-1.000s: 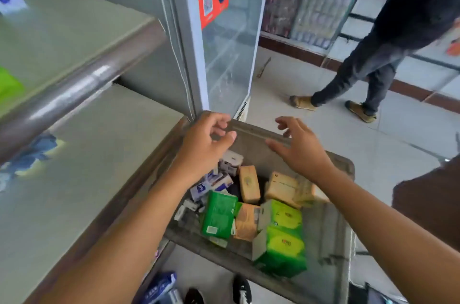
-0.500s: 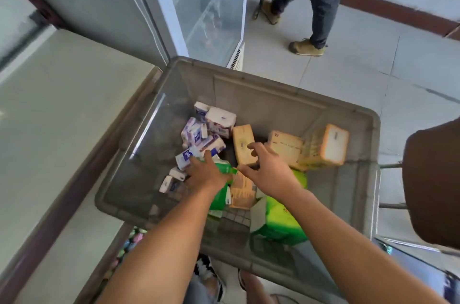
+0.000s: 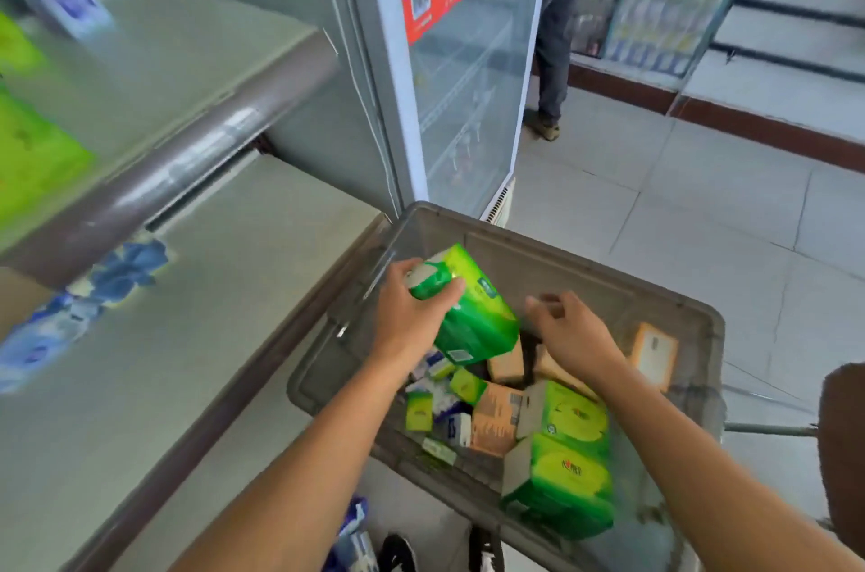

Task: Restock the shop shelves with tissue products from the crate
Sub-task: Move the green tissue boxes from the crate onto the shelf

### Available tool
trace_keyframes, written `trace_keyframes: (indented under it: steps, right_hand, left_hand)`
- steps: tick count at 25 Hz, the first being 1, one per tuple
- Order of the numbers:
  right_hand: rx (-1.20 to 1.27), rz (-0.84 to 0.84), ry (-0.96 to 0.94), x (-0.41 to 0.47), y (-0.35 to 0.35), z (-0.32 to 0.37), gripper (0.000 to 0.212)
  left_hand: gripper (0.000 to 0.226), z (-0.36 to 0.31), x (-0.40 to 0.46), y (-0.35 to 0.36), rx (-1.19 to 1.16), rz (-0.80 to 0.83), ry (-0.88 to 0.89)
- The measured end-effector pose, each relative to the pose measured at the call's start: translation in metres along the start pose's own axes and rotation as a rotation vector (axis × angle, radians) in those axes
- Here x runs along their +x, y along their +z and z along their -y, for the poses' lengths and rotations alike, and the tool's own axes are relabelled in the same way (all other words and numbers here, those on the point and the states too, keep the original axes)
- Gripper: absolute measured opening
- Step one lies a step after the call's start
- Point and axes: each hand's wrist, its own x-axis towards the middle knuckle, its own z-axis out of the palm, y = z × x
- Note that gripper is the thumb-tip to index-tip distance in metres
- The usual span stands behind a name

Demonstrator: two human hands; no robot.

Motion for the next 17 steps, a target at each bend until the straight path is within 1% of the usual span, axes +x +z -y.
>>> trace_keyframes:
  steps: [1, 2, 4, 6, 7, 8, 9, 10, 12, 13, 15, 17]
  right_hand:
    - [0.132, 0.048, 0.029, -0.004, -0.009, 0.019, 0.054]
    - [0.286, 0.144, 0.078, -0.009, -0.018, 0.038, 0.056]
    - [0.505, 0.421, 0.145, -0.023, -0.036, 0.072, 0.067]
    - [0.575, 0.655, 0.126, -0.033, -0.049, 0.099, 0.085]
    - [0.588, 0.725, 0.107, -0.035, -0.053, 0.110, 0.090]
    - [0.600, 0.775, 0.081, -0.040, -0.058, 0.121, 0.090]
    - [0.613, 0.802, 0.053, -0.043, -0.062, 0.132, 0.083]
    - [0.637, 0.818, 0.026, -0.047, -0.065, 0.141, 0.072]
    - [0.676, 0.782, -0.029, -0.053, -0.069, 0.154, 0.049]
    - [0.681, 0.742, -0.066, -0.054, -0.070, 0.158, 0.040]
    - [0.692, 0.668, -0.152, -0.053, -0.070, 0.163, 0.035]
    - [0.702, 0.613, -0.226, -0.057, -0.071, 0.171, 0.033]
  left_hand:
    - [0.048, -0.018, -0.006, -0.013, -0.129, -0.009, 0.056]
    - [0.050, -0.034, -0.013, -0.024, -0.235, -0.007, 0.119]
    - [0.056, -0.058, -0.026, -0.043, -0.374, 0.009, 0.255]
    - [0.059, -0.075, -0.039, -0.058, -0.442, 0.013, 0.383]
    - [0.059, -0.081, -0.044, -0.063, -0.450, 0.012, 0.433]
    - [0.058, -0.087, -0.049, -0.070, -0.452, 0.010, 0.477]
    - [0.058, -0.092, -0.053, -0.076, -0.449, 0.014, 0.507]
    - [0.060, -0.096, -0.056, -0.083, -0.439, 0.025, 0.522]
    - [0.072, -0.103, -0.060, -0.097, -0.413, 0.061, 0.526]
    - [0.081, -0.108, -0.063, -0.105, -0.398, 0.076, 0.518]
    - [0.094, -0.117, -0.066, -0.119, -0.369, 0.071, 0.497]
    - [0.098, -0.124, -0.070, -0.133, -0.339, 0.050, 0.503]
